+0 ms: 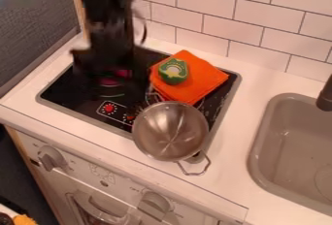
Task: Move the silver pot to the bottom left of the burner
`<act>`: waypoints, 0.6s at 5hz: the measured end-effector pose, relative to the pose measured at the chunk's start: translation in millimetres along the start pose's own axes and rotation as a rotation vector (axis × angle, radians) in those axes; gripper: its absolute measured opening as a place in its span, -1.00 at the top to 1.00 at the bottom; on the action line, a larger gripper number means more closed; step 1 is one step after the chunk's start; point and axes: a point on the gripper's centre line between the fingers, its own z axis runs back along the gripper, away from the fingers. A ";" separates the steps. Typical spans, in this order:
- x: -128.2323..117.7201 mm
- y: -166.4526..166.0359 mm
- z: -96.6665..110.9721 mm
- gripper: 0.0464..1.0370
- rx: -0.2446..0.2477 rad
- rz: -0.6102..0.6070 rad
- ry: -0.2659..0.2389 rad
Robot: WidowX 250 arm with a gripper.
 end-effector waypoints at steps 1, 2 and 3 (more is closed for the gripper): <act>-5.1 0.6 -32.3 -0.93 0.015 -0.006 0.043; -3.3 -5.8 -53.6 -0.93 0.030 -0.011 0.057; -1.0 -13.4 -62.5 -0.93 0.037 -0.010 0.055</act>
